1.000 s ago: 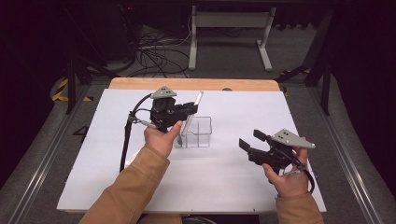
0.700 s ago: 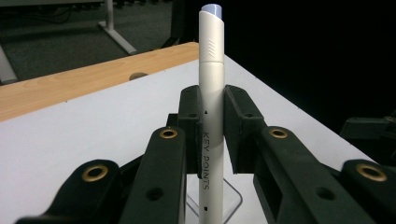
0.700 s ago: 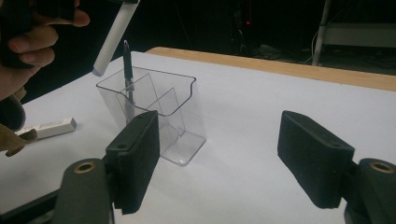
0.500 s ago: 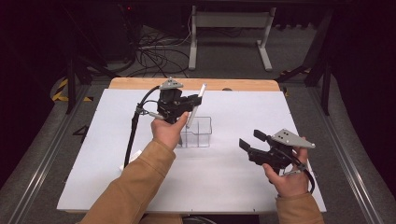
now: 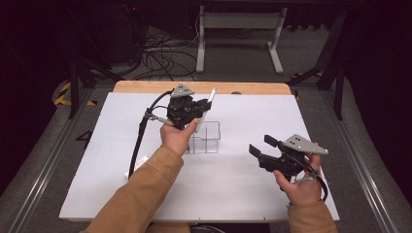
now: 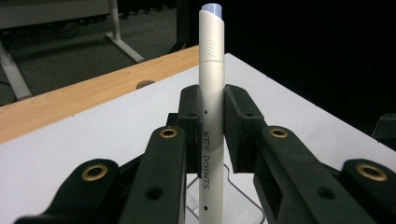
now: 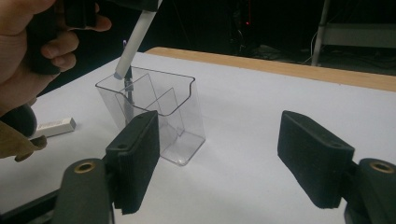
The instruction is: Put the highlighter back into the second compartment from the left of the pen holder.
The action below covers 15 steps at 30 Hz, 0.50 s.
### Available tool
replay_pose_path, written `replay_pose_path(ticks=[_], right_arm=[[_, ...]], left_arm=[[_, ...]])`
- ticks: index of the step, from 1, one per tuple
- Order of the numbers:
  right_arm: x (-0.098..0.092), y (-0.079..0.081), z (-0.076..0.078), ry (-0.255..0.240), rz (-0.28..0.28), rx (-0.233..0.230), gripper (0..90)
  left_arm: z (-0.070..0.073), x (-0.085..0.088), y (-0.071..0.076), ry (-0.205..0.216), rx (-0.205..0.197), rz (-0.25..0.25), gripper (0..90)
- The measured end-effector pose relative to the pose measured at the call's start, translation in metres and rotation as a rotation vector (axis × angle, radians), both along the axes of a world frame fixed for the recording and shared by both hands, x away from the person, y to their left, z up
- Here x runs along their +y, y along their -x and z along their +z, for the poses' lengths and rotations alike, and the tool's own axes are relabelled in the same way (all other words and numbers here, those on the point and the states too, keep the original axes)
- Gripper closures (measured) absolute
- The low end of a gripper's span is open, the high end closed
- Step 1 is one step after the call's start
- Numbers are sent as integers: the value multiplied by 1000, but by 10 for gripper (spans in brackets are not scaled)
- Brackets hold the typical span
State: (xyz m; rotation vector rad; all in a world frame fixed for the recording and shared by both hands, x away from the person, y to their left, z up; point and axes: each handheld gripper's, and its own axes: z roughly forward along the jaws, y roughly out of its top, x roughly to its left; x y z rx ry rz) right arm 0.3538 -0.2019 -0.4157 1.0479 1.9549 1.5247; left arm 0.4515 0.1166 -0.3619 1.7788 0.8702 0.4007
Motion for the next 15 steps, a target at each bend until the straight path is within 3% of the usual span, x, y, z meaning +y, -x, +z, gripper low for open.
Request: replay_pose_path(ticks=[14, 15], right_arm=[[-1, 1, 1, -5, -2, -2, 306], [-1, 1, 1, -5, -2, -3, 306]], left_arm=[[-13, 0, -2, -24, 35, 17, 772], [-13, 0, -1, -19, 30, 17, 663]])
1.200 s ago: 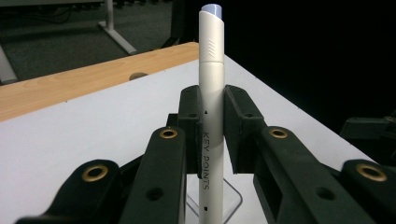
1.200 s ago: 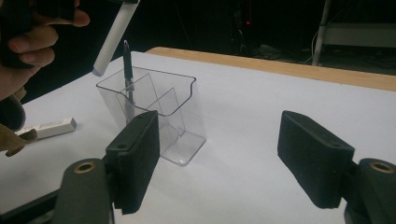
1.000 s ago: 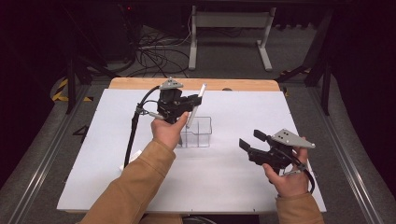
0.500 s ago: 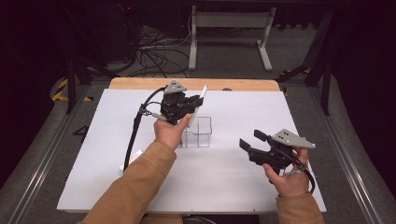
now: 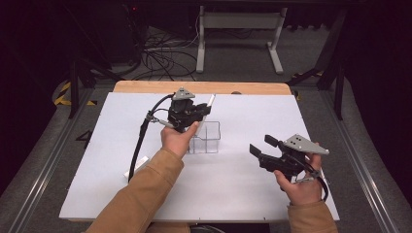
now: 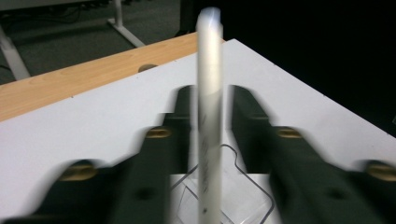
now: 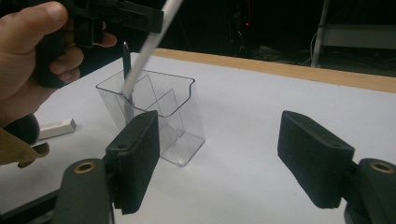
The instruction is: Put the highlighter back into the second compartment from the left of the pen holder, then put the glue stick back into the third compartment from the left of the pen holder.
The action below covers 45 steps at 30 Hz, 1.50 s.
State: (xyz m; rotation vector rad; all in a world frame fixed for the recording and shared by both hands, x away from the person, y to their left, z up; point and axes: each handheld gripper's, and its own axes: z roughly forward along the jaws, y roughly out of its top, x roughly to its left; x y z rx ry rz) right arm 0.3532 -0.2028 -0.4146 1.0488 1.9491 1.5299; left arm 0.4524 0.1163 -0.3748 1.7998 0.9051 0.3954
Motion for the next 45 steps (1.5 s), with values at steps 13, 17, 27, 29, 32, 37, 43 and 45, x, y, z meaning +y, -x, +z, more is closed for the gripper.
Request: replay_pose_path(ticks=[13, 17, 27, 29, 32, 37, 43, 45], right_arm=[[1, 0, 0, 4, 0, 1, 306], [1, -1, -1, 5, 0, 3, 306], [1, -1, 0, 2, -2, 3, 306], [1, -1, 0, 3, 0, 1, 306], [0, 0, 0, 0, -3, 2, 305], [0, 0, 0, 2, -3, 3, 306], [-1, 0, 0, 2, -5, 5, 304], [-1, 0, 0, 2, -4, 5, 304]], left_arm=[[27, 21, 37, -16, -135, -6, 219], [33, 27, 47, -28, -160, -21, 196], [39, 35, 62, -62, -180, -42, 188], [39, 36, 62, -60, -176, -42, 188], [40, 37, 64, -65, -175, -46, 188], [39, 41, 67, -74, -167, -57, 189], [39, 62, 73, -95, -158, -43, 191], [37, 72, 77, -110, -148, -40, 191]])
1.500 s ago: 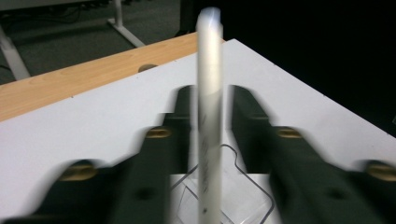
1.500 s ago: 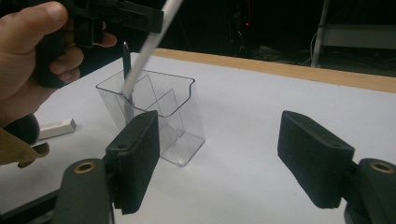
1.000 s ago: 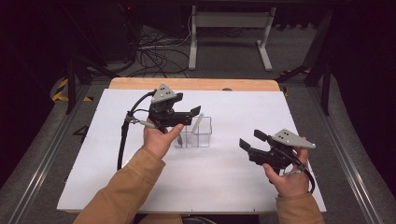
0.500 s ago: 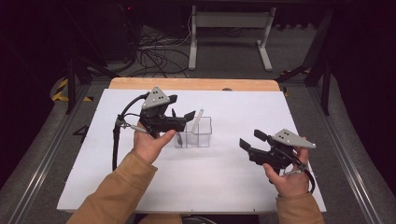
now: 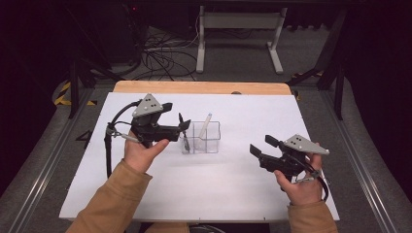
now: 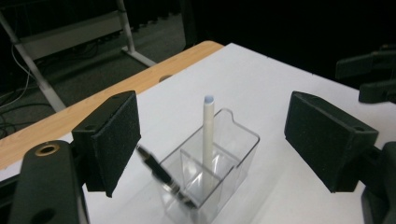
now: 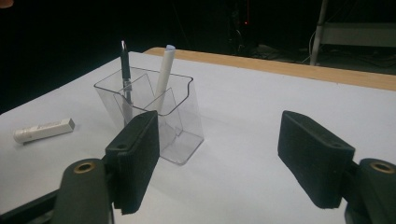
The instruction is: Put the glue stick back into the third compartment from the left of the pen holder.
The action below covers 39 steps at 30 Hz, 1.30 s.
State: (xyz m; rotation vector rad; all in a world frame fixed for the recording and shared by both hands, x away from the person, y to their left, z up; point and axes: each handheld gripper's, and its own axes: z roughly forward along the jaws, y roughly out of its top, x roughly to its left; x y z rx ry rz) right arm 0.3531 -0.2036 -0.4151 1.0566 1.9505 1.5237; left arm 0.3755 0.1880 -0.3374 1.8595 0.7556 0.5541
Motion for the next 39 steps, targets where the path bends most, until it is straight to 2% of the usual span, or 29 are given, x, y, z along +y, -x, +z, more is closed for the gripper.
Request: replay_pose_path(ticks=[7, 11, 13, 16, 19, 20, 26, 28, 31, 34, 35, 39], right_arm=[[3, -1, -1, 4, 6, 2, 304], [3, 0, 0, 5, 8, -1, 304], [3, -1, 0, 4, 8, -1, 304], [3, -1, 0, 5, 9, -1, 304], [3, -1, 0, 4, 9, -1, 304], [3, -1, 0, 4, 10, -1, 304], [3, 0, 0, 5, 11, -1, 304], [3, 1, 0, 5, 10, -1, 304], [3, 0, 0, 6, 10, 1, 304], [3, 1, 0, 5, 9, 1, 304], [3, 1, 0, 5, 9, 1, 304], [3, 0, 0, 9, 10, 1, 304]], left_arm=[[-7, 27, 12, -86, 39, 30, 193], [-10, 43, 16, -97, 63, 57, 193], [-11, 50, 17, -137, 88, 72, 193], [-14, 60, 17, -170, 133, 94, 191], [-18, 67, 15, -200, 159, 108, 193], [-20, 69, 15, -204, 167, 115, 193], [-26, 74, 16, -300, 226, 114, 194], [-28, 75, 15, -313, 238, 116, 198], [-35, 74, 13, -357, 272, 111, 202], [-43, 72, 11, -434, 310, 114, 208], [-45, 73, 10, -449, 316, 118, 208], [-50, 76, 10, -480, 350, 129, 218]])
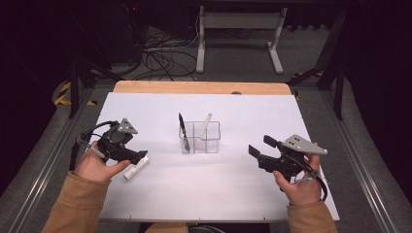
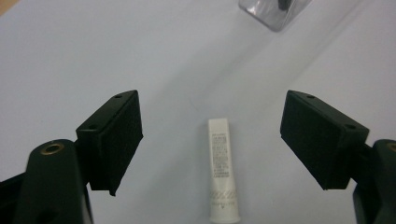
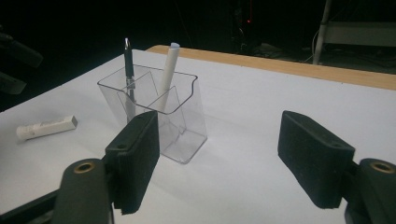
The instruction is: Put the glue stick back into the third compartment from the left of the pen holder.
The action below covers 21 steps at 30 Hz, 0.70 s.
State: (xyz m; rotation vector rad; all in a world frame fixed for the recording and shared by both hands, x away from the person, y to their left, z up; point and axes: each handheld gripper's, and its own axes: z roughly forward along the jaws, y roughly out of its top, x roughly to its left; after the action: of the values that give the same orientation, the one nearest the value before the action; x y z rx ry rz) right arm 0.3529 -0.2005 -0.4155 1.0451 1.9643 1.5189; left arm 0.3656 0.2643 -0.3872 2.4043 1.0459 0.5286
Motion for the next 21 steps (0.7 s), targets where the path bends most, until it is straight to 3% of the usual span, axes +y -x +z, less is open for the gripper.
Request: replay_pose_path(ticks=[9, 21], right_arm=[[1, 0, 0, 2, 2, 2, 303], [5, -3, 0, 4, 12, 4, 302]], left_arm=[[-12, 12, 6, -42, 57, 21, 231], [-36, 24, 21, -59, 85, 29, 255]])
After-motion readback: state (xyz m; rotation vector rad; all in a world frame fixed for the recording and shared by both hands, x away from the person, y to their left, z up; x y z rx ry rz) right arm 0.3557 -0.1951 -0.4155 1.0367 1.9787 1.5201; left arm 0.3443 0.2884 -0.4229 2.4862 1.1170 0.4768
